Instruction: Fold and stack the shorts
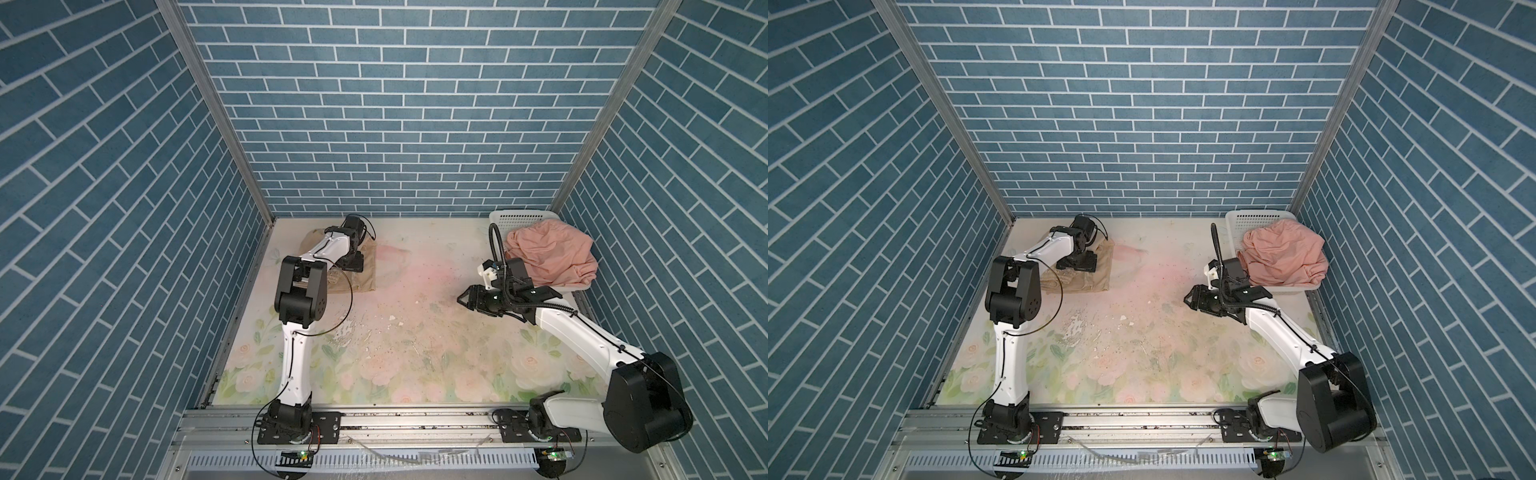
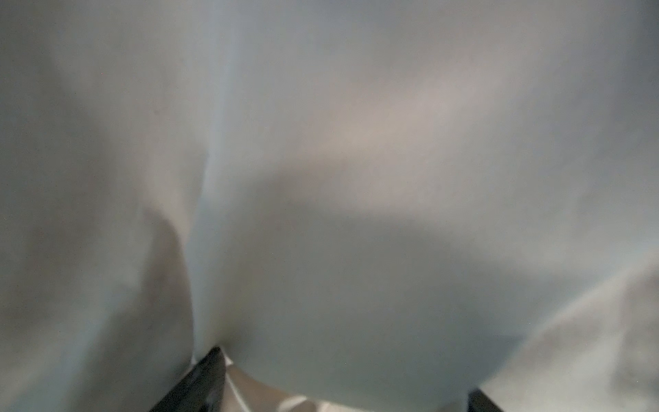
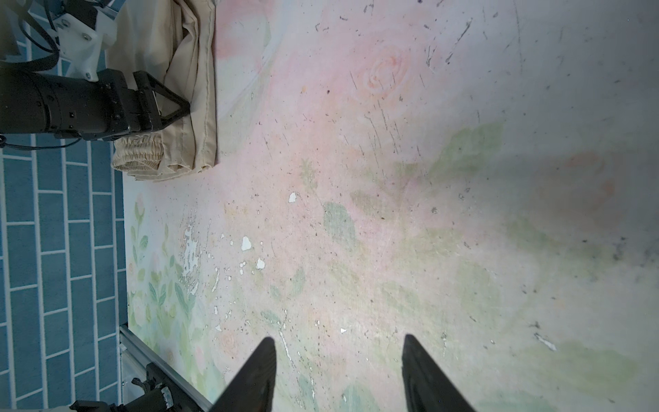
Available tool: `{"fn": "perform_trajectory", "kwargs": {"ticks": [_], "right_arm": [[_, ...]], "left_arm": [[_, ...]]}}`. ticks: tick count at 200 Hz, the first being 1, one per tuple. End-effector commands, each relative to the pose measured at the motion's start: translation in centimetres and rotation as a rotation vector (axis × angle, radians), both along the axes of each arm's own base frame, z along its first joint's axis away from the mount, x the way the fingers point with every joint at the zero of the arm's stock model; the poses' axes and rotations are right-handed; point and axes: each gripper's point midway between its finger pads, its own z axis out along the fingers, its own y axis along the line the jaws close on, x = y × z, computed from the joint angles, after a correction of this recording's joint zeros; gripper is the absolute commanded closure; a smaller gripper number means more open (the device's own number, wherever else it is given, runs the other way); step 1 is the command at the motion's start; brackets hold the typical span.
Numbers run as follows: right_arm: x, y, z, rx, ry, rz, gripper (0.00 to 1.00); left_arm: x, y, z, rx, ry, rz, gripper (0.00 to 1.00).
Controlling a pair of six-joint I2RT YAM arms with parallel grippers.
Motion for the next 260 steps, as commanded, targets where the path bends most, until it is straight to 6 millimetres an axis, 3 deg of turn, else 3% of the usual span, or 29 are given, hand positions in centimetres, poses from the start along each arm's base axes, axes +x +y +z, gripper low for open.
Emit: {"fn": "perform_trajectory", "kwargs": {"ticks": [1,49,67,83,117,145,181,189,205,260], "right_arm": [[0.6,0.2,1.8,0.027,-0.042,-0.015,0.43],[1.4,1.4,0.9,-0.007,-0.063,0.033,0.41],[2.1,3.7,0.7,-0.029,-0.101,0.101,0.41],[3.3,7.1,0.2,-0.01,-0.107,0.183,0.39],[6.5,15.9,0.4,0.159,-0.162,0.288,0.36],[9.5,21.5,-1.0,0.273,-0.155,0.293,0.33],[12.7,25.0,-2.5,0.319,-0.174,0.229,0.3],[13.3,25.5,-4.6,0.312,-0.146,0.213,0.29],[14.1,26.8,-5.9,0.331,-0.125,0.193,0.29],[15.6,29.6,-9.1,0.286,-0.121,0.156,0.3]], "left_arm": [[-2.4,-1.8,-1.0,-0.098,0.089,-0.048,0.1],[-5.0,-10.6,3.2,-0.35,0.047,-0.233,0.0],[-6.5,-11.7,4.6,-0.408,0.053,-0.239,0.0],[-6.9,-10.0,7.3,-0.396,-0.008,-0.187,0.0],[-9.3,-3.7,13.5,-0.366,-0.134,-0.036,0.0],[-12.7,-0.3,15.9,-0.378,-0.207,0.047,0.0],[-17.0,1.6,16.2,-0.416,-0.216,0.094,0.0],[-17.7,1.7,16.1,-0.435,-0.217,0.101,0.0],[-18.9,2.2,16.2,-0.458,-0.223,0.121,0.0],[-19.9,2.7,16.2,-0.472,-0.224,0.118,0.0]]}}
